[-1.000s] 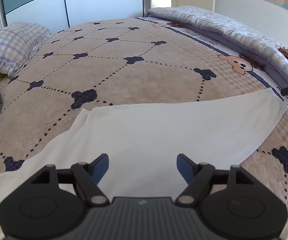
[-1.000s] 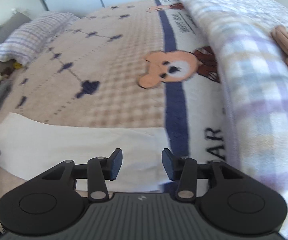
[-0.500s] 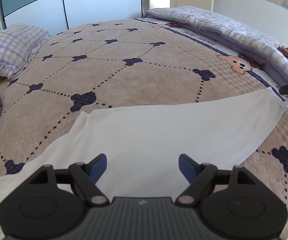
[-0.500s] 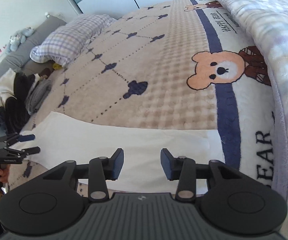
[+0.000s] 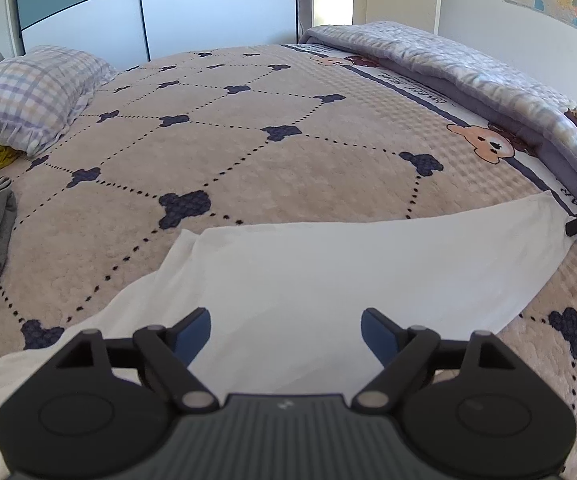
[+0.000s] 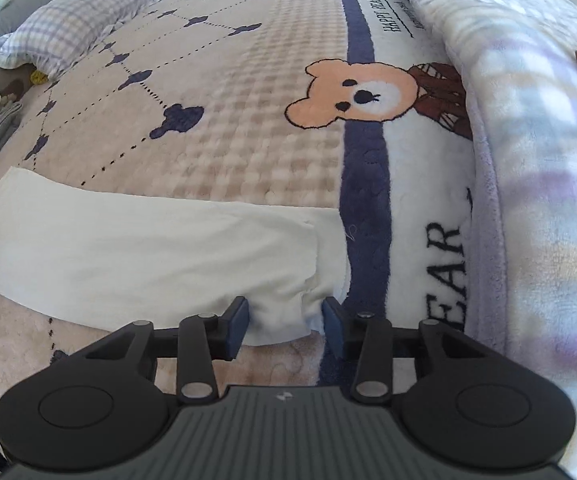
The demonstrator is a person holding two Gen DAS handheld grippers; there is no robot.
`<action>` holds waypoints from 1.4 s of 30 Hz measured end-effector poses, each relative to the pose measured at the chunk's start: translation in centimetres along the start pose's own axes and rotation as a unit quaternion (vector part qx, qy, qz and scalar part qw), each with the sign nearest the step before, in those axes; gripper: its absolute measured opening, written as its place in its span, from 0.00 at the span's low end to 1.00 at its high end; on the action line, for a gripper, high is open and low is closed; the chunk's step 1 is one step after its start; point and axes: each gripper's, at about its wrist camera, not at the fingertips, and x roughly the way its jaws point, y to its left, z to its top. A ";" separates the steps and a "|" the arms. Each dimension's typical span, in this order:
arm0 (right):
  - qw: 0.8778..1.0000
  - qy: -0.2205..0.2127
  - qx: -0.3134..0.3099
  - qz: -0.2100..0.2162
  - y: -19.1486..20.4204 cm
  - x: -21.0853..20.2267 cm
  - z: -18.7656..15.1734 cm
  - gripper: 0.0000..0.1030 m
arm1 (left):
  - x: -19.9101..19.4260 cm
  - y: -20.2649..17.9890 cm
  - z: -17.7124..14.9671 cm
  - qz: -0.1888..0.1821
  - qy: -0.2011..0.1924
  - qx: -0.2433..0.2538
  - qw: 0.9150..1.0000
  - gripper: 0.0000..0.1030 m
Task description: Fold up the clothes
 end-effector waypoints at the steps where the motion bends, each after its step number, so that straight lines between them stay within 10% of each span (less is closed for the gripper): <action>1: 1.000 0.000 -0.003 -0.004 0.0 0.0 0.0 0.18 | -0.4 0.7 0.0 0.008 -0.006 -0.005 1.000 0.82; 6: 0.999 -0.008 -0.018 -0.035 0.1 -0.4 0.1 0.10 | -3.8 7.4 -0.6 0.063 -0.045 -0.092 0.993 0.85; 12: 0.998 -0.020 -0.014 -0.054 0.2 -0.6 0.4 0.10 | -8.2 17.4 -5.3 0.120 -0.074 -0.298 0.944 0.87; 16: 0.996 -0.031 -0.020 -0.081 0.9 -0.7 0.8 0.10 | -10.0 19.5 -8.1 0.145 -0.069 -0.329 0.930 0.88; 22: 0.986 -0.034 -0.028 -0.159 1.3 -0.5 1.0 0.01 | -10.0 20.4 -9.7 0.139 -0.053 -0.342 0.928 0.90; 26: 0.991 -0.033 0.002 -0.130 0.7 -0.5 0.9 0.04 | -8.9 21.1 -10.2 0.125 -0.028 -0.357 0.925 0.90; 30: 0.994 -0.049 0.036 -0.090 0.3 -1.4 0.9 0.34 | -8.5 20.3 -10.4 0.095 -0.031 -0.374 0.922 0.89; 35: 0.996 -0.041 0.040 -0.072 0.5 -1.9 0.3 0.45 | -7.9 19.7 -10.4 0.124 -0.010 -0.354 0.927 0.28; 42: 0.992 -0.052 0.119 0.008 -1.9 -3.4 -1.7 0.46 | -8.0 20.4 -10.6 0.117 -0.016 -0.363 0.924 0.19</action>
